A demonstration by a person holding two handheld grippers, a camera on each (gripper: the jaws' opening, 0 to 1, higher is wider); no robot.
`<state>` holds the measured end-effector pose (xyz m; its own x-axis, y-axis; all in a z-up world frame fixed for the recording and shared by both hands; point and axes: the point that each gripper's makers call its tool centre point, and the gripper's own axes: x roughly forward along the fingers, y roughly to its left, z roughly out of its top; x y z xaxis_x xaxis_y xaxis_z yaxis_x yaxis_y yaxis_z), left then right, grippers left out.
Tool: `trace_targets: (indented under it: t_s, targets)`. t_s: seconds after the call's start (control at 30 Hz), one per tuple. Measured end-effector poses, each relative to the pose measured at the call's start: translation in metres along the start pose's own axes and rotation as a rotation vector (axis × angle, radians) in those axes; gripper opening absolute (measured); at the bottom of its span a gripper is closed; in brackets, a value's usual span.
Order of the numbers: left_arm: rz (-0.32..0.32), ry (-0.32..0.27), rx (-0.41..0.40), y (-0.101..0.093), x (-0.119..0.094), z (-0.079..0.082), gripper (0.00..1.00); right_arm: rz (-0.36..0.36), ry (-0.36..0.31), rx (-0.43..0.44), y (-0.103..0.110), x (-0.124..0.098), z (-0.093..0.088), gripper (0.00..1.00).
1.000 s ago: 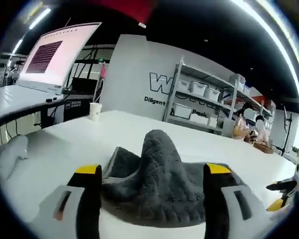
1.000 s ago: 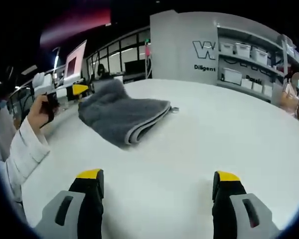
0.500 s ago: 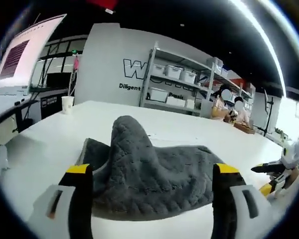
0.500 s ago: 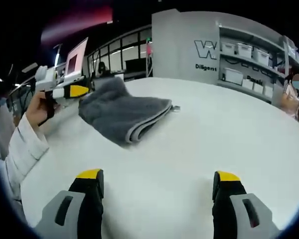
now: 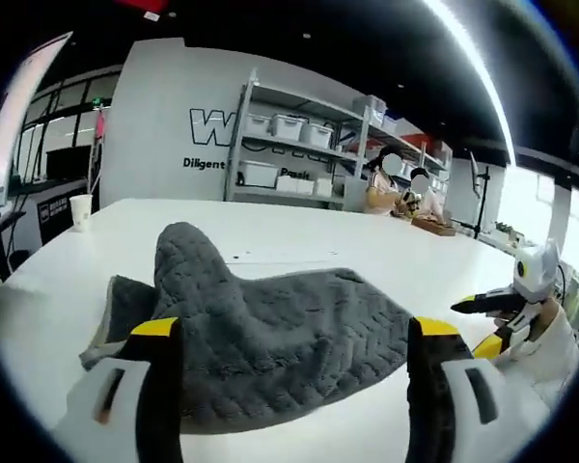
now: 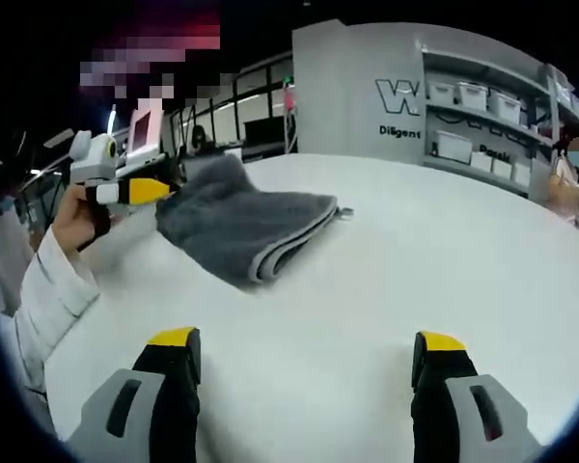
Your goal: Open the folded towel by lifting each exposed corner and separating the folded layers until the towel lies flat within the target outline without major curled edges
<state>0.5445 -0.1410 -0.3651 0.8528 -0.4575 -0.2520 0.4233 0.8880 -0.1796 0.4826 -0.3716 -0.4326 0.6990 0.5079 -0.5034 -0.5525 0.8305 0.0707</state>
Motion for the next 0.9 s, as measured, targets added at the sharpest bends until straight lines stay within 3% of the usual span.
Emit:
trace_targets:
  t_s: [0.17,0.23,0.43,0.63,0.9]
  targets:
    - [-0.037,0.015,-0.002,-0.008,0.003,-0.004,0.94,-0.004,-0.005,-0.004,0.001,0.003,0.001,0.88]
    - [-0.05,0.007,0.0,-0.01,0.002,-0.002,0.93,-0.04,-0.057,0.042,-0.004,0.004,0.009,0.86]
    - [-0.054,0.007,-0.019,-0.009,0.001,-0.002,0.95,-0.024,-0.053,0.056,-0.003,0.007,0.006,0.87]
    - [-0.099,-0.004,-0.046,-0.016,-0.002,0.0,0.95,-0.005,-0.05,0.042,0.002,0.009,0.006,0.88]
    - [-0.136,0.013,-0.045,-0.023,0.001,-0.004,0.93,-0.037,-0.161,0.04,-0.002,0.008,0.024,0.9]
